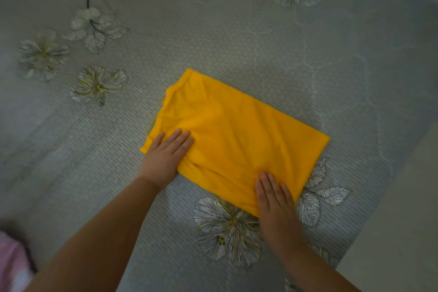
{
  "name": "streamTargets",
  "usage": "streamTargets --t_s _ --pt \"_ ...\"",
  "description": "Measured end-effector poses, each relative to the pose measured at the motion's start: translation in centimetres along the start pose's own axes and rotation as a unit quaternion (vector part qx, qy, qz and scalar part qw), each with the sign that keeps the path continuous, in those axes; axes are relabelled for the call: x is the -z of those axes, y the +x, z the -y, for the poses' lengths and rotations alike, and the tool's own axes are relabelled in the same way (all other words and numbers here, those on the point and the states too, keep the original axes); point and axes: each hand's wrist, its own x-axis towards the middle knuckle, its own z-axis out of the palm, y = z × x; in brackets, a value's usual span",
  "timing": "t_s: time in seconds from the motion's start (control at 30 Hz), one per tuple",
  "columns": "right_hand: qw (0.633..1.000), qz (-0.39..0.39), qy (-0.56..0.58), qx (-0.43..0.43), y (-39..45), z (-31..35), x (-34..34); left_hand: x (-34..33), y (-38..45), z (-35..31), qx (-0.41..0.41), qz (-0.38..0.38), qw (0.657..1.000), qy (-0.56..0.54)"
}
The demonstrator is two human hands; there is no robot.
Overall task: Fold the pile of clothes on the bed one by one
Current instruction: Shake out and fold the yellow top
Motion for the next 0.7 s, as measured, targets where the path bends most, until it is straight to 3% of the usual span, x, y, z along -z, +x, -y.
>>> streamTargets --t_s 0.13,0.3,0.43,0.6,0.7 --pt "0.996 -0.058 0.014 0.061 1.7 -1.8 0.9 0.1 0.7 -0.6 0.026 -0.007 0.999 -0.028" --pt "0.993 -0.045 0.047 0.101 3.4 -4.0 4.3 2.9 -0.6 -2.5 0.062 0.047 0.996 -0.038" --pt "0.988 -0.075 0.057 0.122 4.6 -5.1 9.1 6.4 -1.2 -4.2 0.149 0.084 0.983 -0.06" --pt "0.988 -0.129 0.044 0.07 4.3 -8.1 17.4 13.9 1.7 -8.9 0.138 -0.02 0.989 -0.047" --pt "0.99 -0.126 0.034 0.045 3.5 -11.7 23.1 18.2 4.4 -13.1 0.126 -0.021 0.992 -0.012"
